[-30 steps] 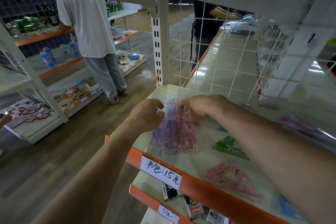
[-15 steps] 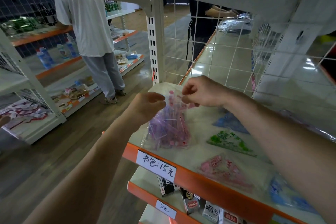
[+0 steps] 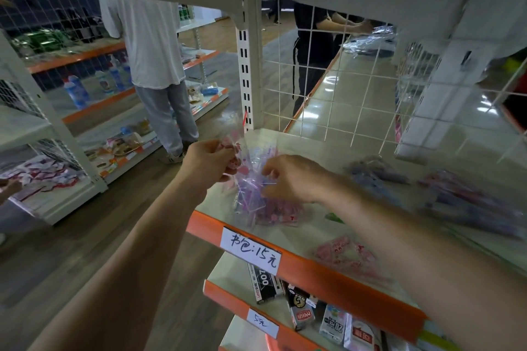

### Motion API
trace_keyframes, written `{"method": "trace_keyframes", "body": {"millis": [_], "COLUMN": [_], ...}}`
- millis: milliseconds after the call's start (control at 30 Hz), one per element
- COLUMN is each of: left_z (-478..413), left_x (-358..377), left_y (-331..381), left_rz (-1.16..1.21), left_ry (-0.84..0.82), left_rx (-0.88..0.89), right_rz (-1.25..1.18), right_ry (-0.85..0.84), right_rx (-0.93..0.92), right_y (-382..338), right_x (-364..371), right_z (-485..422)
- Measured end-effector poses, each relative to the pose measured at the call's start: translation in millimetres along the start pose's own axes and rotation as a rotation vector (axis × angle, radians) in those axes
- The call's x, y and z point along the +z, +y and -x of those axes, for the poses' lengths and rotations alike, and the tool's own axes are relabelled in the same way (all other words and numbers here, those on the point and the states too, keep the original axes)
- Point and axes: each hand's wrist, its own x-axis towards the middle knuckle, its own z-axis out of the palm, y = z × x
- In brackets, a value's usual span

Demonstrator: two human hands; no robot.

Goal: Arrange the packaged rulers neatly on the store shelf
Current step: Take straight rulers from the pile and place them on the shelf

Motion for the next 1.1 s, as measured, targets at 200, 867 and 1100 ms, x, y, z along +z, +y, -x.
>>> {"method": "trace_keyframes", "body": {"millis": [200, 867, 1100], "left_z": [-5.9, -15.4, -15.8], "left_x": [-14.6, -28.4, -25.0], "left_y": [-8.3, -20.1, -18.2], "left_rz": [-0.037, -0.025, -0.027], "left_ry": [0.075, 0.06, 0.051], "left_rx": [-0.005, -0.094, -0.096], "right_rz": [0.219, 0.297, 0.262], "right_ry": [-0.007, -0.061, -0.101], "right_rx": [0.035, 0.046, 0.064], "right_y": [-40.4, -62.1, -51.2], "right_x": [15.5, 12.4, 8.6], "right_z": [-12.0, -11.1, -7.6]}}
